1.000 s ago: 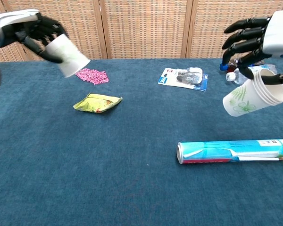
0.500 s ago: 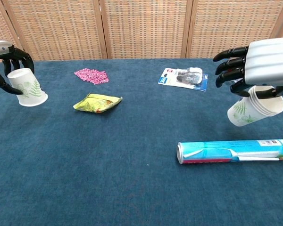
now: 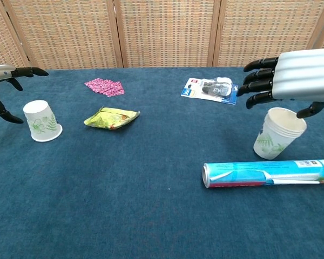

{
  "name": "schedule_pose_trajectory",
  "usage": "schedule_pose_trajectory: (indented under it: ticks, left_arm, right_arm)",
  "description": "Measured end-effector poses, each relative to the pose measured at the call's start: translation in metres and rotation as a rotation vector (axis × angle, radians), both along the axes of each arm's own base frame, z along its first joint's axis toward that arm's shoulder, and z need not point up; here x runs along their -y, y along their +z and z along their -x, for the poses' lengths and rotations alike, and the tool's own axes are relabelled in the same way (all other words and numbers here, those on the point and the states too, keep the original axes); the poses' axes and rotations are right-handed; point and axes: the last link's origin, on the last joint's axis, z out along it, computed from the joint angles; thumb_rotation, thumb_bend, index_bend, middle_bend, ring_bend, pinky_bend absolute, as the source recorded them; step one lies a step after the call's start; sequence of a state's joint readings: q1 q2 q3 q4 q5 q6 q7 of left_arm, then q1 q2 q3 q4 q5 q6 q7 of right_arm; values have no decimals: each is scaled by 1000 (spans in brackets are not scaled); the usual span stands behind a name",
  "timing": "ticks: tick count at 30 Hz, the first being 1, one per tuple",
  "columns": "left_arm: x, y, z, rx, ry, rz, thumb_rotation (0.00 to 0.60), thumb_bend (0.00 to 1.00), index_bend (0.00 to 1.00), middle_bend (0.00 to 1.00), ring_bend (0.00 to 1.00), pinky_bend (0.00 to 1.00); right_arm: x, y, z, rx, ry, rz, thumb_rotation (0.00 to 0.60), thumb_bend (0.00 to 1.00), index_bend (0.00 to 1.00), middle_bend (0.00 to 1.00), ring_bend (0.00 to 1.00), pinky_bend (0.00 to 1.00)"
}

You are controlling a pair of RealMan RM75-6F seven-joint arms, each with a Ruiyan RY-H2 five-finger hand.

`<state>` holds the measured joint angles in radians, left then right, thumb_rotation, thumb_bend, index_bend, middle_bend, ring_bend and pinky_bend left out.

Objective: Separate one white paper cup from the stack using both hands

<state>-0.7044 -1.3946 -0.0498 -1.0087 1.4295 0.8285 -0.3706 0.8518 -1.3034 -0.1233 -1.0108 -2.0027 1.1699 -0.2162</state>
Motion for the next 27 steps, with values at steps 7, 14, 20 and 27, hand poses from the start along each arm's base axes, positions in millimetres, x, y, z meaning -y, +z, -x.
schedule_pose_trajectory:
  ticks: [7,14,20,27]
  left_arm:
    - [1,16,-5,49,-4,-18,600,45,0,0,0,113]
    - [14,39,-8,117,-24,-109,600,39,0,0,0,0]
    - [46,57,-10,114,-60,-244,600,32,0,0,0,0]
    - [107,71,-12,123,-33,-414,600,32,0,0,0,0]
  right_arm:
    - [-4,6,-11,77,9,33,600,67,260,207,177,165]
    - [-23,28,-18,291,-43,87,600,3,103,30,13,17]
    - [-59,49,-1,561,-283,172,600,0,8,0,0,0]
    - [-108,70,48,810,-532,327,600,0,0,0,0,0]
